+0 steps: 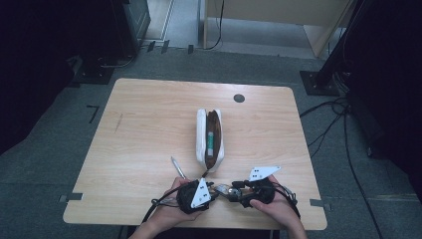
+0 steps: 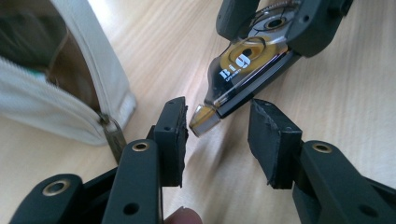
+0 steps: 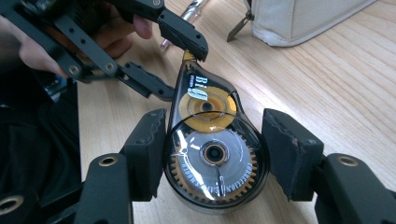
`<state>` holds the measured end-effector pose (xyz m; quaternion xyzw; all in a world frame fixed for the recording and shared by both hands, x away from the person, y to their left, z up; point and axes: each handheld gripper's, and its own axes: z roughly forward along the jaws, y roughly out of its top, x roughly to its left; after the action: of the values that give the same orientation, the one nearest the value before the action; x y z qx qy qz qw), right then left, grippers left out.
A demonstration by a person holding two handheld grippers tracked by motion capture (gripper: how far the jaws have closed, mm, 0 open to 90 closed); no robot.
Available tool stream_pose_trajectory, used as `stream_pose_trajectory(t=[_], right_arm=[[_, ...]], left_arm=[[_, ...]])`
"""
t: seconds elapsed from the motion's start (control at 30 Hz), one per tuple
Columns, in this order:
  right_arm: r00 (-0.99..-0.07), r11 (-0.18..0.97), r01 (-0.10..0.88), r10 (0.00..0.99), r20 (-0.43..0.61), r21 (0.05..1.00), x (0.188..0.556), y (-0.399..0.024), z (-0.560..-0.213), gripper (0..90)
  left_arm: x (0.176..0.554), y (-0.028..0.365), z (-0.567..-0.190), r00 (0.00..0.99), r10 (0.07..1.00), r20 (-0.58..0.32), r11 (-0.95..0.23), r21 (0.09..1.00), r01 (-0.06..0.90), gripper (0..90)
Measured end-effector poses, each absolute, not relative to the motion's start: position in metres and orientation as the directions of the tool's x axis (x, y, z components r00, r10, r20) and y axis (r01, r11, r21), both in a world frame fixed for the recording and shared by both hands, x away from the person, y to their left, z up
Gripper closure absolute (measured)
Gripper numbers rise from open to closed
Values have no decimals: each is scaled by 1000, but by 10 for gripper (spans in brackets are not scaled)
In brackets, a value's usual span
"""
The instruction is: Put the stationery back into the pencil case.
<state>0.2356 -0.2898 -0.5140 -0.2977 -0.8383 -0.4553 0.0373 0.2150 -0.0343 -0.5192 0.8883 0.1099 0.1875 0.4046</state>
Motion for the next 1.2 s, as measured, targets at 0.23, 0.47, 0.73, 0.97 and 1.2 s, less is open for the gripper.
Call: stream_pose_trajectory(t=[0.23, 0.47, 0.73, 0.97, 1.2], right_arm=[[-811, 407, 554, 462, 360, 726, 236, -287, -512, 420], [-794, 405, 583, 466, 390, 704, 238, -284, -512, 420], [-749, 339, 644, 462, 475, 686, 244, -287, -511, 419], [-770, 333, 614, 452, 450, 716, 242, -288, -511, 421], [-831, 353, 519, 420, 364, 779, 237, -288, -508, 451]], left_arm=[[207, -37, -522, 889, 293, 351, -674, 736, -69, 568], [203, -39, -524, 865, 288, 411, -692, 714, -109, 596], [200, -38, -526, 857, 251, 450, -707, 690, -155, 701], [202, -34, -521, 894, 227, 386, -684, 717, -136, 796], [209, -28, -516, 934, 231, 274, -648, 759, -62, 797]])
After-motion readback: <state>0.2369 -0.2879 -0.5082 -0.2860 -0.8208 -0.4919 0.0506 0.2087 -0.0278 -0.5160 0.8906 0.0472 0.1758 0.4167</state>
